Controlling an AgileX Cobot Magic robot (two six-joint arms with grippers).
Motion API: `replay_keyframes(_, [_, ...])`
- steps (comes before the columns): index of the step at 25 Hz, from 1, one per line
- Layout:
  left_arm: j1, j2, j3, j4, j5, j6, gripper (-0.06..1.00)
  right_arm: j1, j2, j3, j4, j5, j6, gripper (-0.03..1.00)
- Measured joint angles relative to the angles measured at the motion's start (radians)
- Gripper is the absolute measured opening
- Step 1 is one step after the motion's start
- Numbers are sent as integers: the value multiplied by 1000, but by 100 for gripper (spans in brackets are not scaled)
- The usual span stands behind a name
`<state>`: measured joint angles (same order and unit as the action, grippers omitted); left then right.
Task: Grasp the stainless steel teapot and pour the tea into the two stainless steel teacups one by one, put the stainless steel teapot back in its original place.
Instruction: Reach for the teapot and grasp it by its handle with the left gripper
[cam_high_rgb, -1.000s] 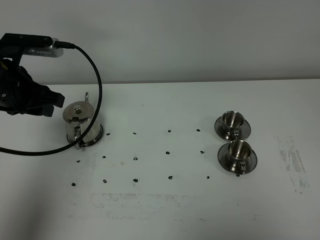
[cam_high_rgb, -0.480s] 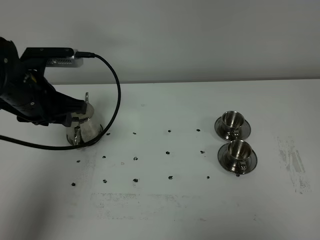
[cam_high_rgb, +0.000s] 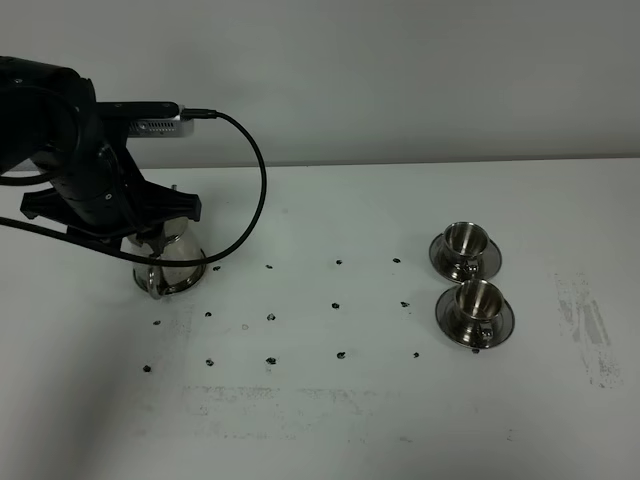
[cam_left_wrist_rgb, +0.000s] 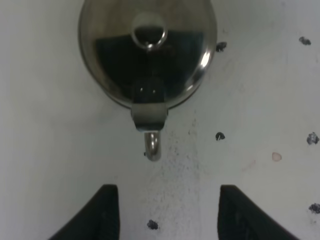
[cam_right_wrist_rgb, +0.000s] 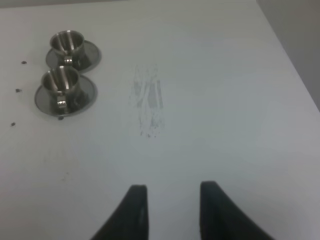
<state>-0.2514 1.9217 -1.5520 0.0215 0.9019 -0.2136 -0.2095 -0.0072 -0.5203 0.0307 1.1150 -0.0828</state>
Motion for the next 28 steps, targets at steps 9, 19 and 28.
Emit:
replay_keyframes(9, [15, 78, -62, 27, 33, -19, 46, 0, 0, 0, 0, 0, 0, 24])
replay_keyframes(19, [29, 139, -71, -4, 20, -3, 46, 0, 0, 0, 0, 0, 0, 24])
replay_keyframes(28, [36, 157, -71, -21, -26, 25, 46, 0, 0, 0, 0, 0, 0, 24])
